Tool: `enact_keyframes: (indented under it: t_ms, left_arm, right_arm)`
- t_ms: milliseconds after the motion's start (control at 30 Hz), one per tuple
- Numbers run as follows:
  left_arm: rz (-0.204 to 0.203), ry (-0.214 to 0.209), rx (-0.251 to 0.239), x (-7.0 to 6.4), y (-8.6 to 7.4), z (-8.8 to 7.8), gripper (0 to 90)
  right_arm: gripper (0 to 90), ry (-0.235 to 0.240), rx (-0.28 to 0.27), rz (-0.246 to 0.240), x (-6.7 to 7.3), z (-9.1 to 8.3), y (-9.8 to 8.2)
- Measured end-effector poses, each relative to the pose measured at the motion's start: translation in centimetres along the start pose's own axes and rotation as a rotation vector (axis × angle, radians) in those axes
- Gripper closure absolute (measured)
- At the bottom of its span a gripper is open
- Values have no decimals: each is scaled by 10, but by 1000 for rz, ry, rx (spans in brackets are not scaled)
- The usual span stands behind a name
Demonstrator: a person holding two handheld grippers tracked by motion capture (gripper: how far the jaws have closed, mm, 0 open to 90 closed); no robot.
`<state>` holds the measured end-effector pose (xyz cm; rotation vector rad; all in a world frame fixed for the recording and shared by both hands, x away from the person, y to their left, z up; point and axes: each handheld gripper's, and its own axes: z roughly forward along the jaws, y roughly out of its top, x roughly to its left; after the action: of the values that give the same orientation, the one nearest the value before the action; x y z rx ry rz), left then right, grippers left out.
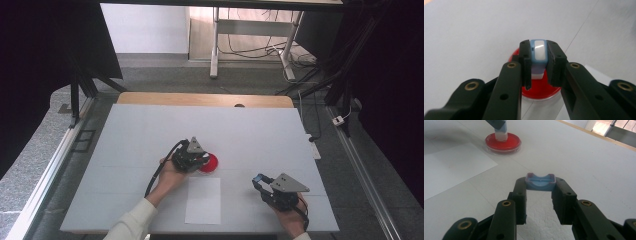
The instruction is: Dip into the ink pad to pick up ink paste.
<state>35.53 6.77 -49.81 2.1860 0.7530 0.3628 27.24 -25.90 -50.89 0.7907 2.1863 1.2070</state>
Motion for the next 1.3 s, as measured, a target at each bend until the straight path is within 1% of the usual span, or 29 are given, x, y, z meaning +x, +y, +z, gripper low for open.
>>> enact_keyframes:
  t_ms: [100, 200, 300, 500, 533, 567, 633, 800, 900, 933, 1300]
  left_arm:
    - [-34, -9, -54, 3, 2, -8, 764]
    - [-30, -3, -76, 3, 5, -15, 763]
    - [-26, -1, -82, 4, 7, -18, 763]
    - [-35, 2, -57, 7, 4, -13, 762]
    - [-33, 3, -52, 8, 3, -12, 761]
    - [-34, 2, -50, 8, 3, -12, 761]
    - [-37, -1, -46, 9, 2, -10, 762]
    - [-21, -11, -21, 9, 0, -5, 762]
    - [-26, -24, -11, 9, -2, -1, 762]
    - [-24, -22, -3, 9, -2, 0, 762]
    - [-11, -16, -1, 8, -2, 1, 762]
  right_arm:
    - [650, -2, 3, 0, -1, -1, 0]
    - [650, -2, -4, 2, -2, -1, 0]
    - [650, -6, -9, 2, -2, -2, 0]
    - [650, -3, 0, 0, -2, -1, 0]
    - [650, -8, 5, -3, -2, -1, -1]
    - [650, -1, -3, 0, -2, 0, -1]
    - [650, 1, -2, 0, -2, 0, -1]
    - [650, 2, 8, -1, -3, 1, -1]
    - [650, 4, 8, -2, -3, 1, -1]
    - [650, 4, 5, -1, -3, 1, -1]
    - [650, 2, 17, -5, -2, 1, -1]
